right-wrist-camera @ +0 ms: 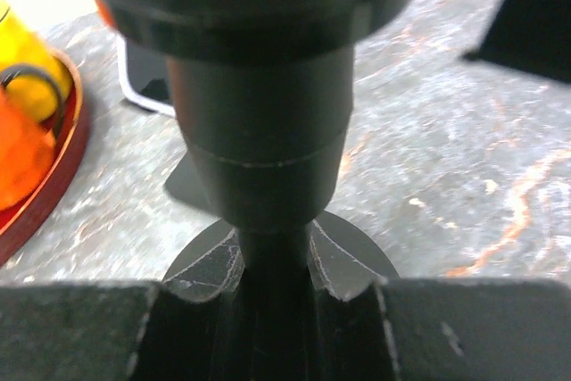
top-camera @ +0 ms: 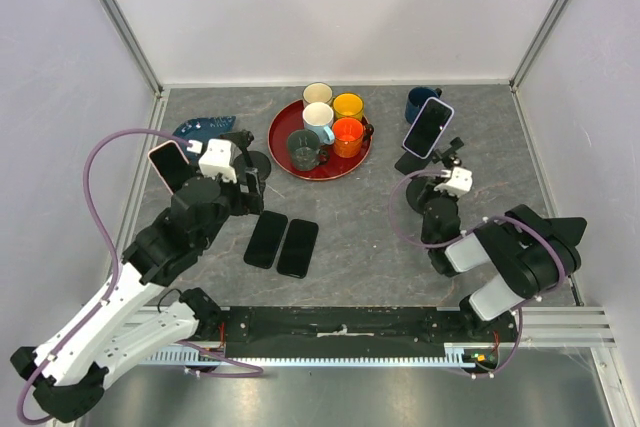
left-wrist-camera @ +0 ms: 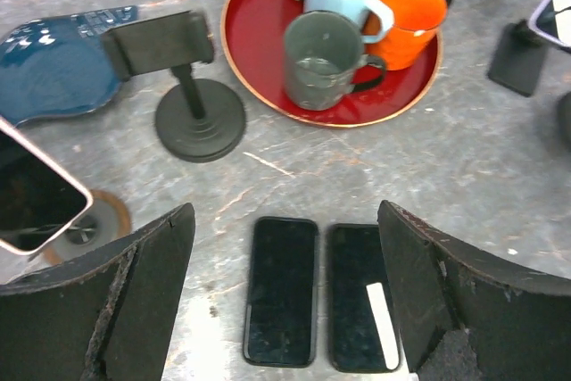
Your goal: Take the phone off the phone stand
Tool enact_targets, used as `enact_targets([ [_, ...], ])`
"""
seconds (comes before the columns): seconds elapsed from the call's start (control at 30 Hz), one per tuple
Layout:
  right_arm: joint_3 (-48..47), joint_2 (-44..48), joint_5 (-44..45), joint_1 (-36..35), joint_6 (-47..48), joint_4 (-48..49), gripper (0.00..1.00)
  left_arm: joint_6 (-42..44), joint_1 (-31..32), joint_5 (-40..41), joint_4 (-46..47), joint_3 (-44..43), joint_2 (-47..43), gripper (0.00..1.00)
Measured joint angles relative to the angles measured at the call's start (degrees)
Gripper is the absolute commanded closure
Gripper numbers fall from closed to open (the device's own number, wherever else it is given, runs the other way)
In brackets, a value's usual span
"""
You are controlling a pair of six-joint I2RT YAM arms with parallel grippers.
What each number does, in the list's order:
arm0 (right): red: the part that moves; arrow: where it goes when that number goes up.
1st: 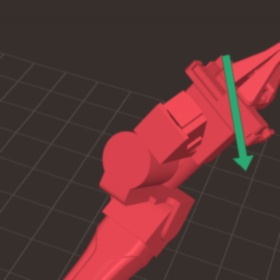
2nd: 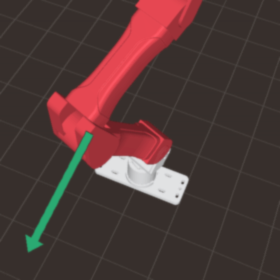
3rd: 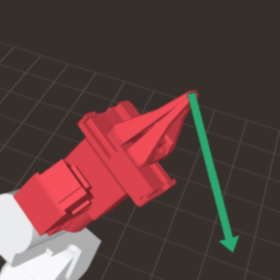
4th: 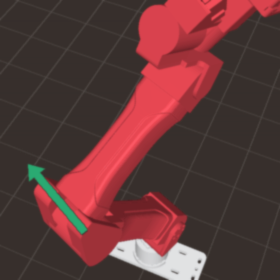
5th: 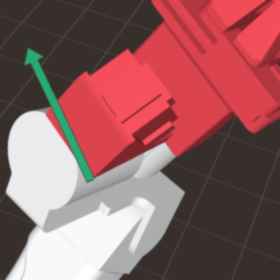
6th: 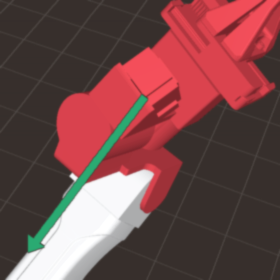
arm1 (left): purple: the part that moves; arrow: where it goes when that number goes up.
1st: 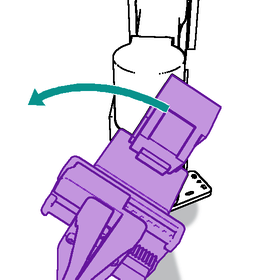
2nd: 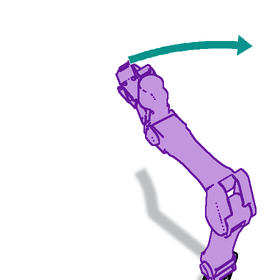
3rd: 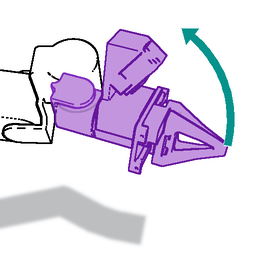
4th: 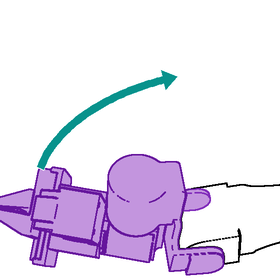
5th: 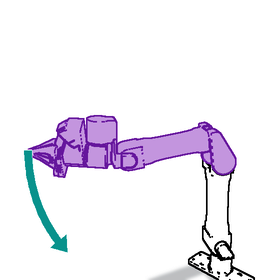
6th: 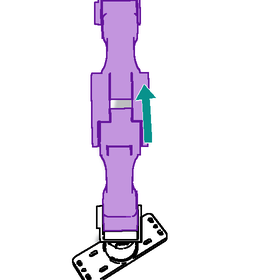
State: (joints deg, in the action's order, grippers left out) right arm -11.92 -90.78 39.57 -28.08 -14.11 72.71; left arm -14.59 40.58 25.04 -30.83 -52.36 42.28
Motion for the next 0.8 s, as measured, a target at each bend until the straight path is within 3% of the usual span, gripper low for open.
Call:
enact_targets([
  [0.27, -1.1, 2.0, 3.1, 8.8, -6.1, -1.2, 1.00, 3.2, -0.9, 5.3, 2.3, 7.2, -6.4, 0.11],
  [0.8, -5.6, -2.0, 9.7, 9.1, -17.3, -11.6, 0.92, 4.2, -1.6, 6.5, 5.7, 9.5, -13.2, 0.14],
])
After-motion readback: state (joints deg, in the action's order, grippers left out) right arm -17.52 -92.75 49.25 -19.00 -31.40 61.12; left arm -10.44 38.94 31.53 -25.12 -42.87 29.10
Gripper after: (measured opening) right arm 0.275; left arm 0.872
